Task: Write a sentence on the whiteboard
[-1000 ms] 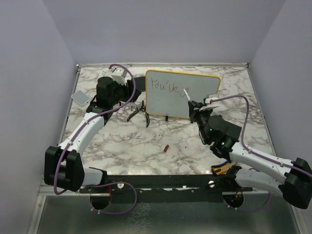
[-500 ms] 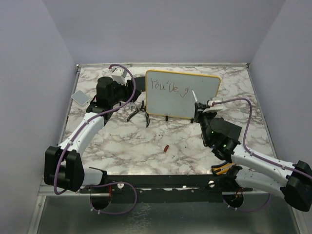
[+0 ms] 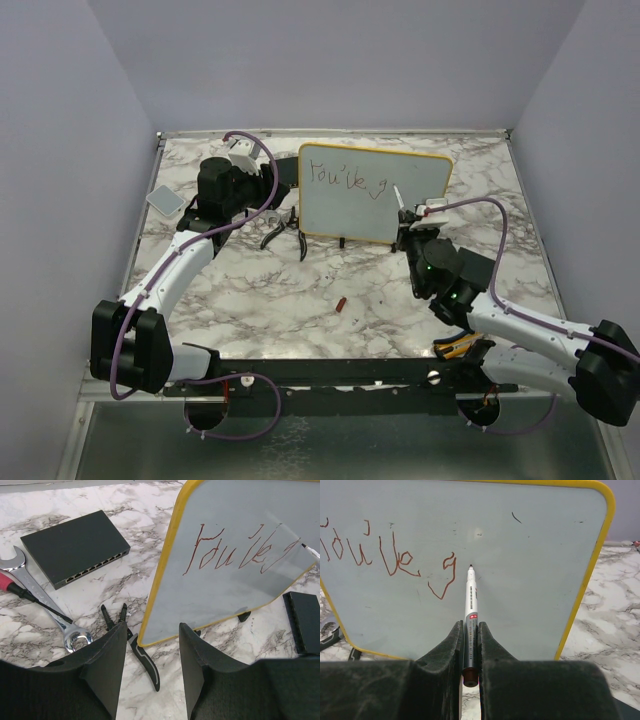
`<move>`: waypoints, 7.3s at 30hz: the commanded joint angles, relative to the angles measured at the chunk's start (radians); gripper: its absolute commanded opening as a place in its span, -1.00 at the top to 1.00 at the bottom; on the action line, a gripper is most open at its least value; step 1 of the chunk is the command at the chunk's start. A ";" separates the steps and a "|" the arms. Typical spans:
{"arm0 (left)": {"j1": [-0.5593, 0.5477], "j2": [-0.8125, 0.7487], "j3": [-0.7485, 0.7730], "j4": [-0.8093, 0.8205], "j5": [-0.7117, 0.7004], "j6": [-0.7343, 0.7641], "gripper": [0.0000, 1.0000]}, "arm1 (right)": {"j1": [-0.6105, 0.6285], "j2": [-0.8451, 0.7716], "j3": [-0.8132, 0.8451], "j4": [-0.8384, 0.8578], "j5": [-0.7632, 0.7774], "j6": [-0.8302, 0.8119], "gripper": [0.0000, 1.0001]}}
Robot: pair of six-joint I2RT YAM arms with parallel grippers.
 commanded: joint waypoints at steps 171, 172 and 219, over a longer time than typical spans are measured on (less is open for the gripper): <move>0.009 -0.041 -0.009 0.013 -0.011 0.009 0.05 | -0.081 -0.082 -0.053 -0.169 -0.055 0.130 0.99; 0.007 -0.040 -0.009 0.013 -0.011 0.010 0.05 | -0.080 -0.081 -0.055 -0.174 -0.055 0.135 0.99; 0.008 -0.050 -0.021 0.013 -0.015 0.001 0.04 | -0.080 -0.369 -0.013 -0.361 -0.175 0.129 0.99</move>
